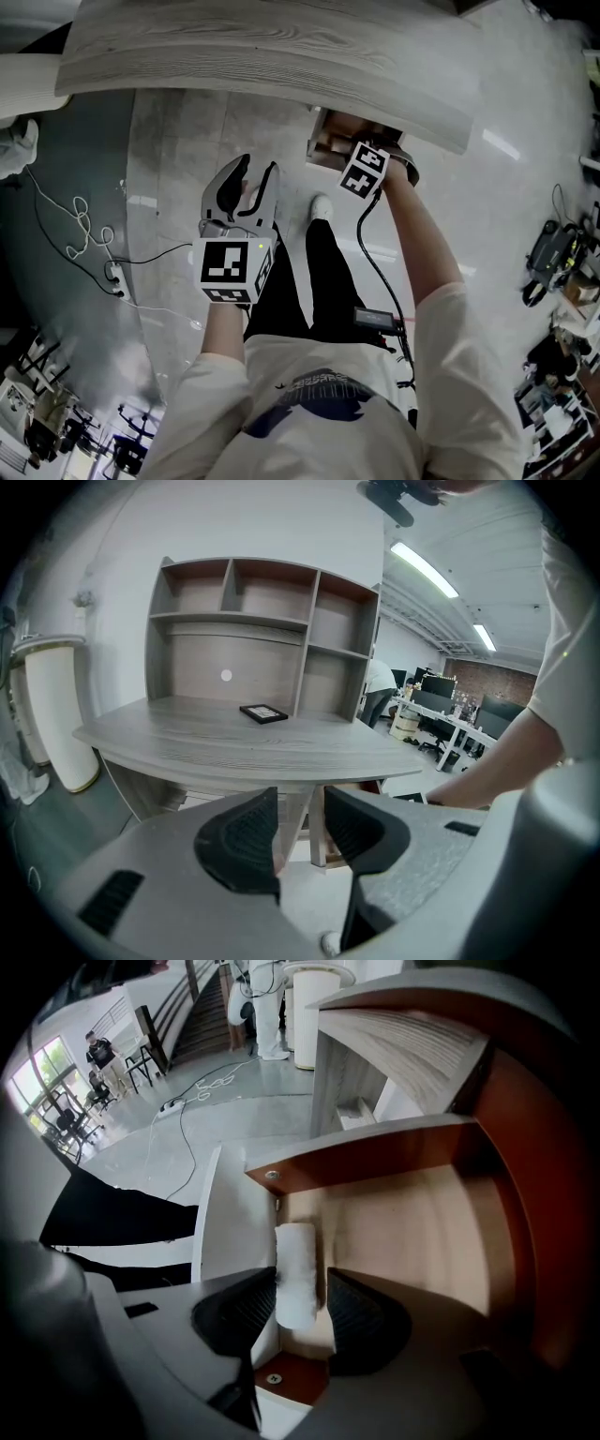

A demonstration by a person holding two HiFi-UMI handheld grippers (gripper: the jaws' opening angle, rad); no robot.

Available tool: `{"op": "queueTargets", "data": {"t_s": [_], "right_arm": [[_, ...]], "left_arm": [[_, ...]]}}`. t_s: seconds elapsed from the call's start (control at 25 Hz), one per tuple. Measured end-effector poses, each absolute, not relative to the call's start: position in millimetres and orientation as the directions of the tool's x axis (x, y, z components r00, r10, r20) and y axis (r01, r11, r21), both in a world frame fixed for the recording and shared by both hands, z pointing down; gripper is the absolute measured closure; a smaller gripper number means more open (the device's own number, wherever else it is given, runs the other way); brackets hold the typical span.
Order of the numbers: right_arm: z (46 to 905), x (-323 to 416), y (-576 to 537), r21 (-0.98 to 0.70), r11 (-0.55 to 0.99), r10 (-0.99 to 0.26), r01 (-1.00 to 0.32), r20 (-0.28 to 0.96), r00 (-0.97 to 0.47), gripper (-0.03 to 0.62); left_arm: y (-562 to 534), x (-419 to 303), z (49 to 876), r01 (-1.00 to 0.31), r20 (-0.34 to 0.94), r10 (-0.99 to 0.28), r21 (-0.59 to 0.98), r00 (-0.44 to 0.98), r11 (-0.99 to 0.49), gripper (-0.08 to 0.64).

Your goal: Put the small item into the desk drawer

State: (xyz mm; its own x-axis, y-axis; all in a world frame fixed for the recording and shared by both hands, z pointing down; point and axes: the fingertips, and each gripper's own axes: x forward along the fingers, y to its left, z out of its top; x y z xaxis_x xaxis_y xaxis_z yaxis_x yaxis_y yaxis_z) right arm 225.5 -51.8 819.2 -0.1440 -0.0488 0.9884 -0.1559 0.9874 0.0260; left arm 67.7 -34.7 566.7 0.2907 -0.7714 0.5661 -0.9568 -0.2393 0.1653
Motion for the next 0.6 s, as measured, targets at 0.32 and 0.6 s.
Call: {"op": "queueTargets", "data": {"t_s": [0.32,0.6], "right_arm": [[748.6,224.1,-62.1,0.103,0.940,-0.207,-0.326,0.931,-0.300,0.430],[634.9,251.8,-65.7,0.121,0.767,-0.450,-0.630,0.801,-0.394,0.440]], "left_arm": [[-35.5,83.4,550.1,-0.950,0.556,-0.771,0.153,0.310,-0.272,0.420],[-44.5,113.5,506.5,-0.930,0.505,-0.784,0.125,0.360,-0.346,0.420]]}}
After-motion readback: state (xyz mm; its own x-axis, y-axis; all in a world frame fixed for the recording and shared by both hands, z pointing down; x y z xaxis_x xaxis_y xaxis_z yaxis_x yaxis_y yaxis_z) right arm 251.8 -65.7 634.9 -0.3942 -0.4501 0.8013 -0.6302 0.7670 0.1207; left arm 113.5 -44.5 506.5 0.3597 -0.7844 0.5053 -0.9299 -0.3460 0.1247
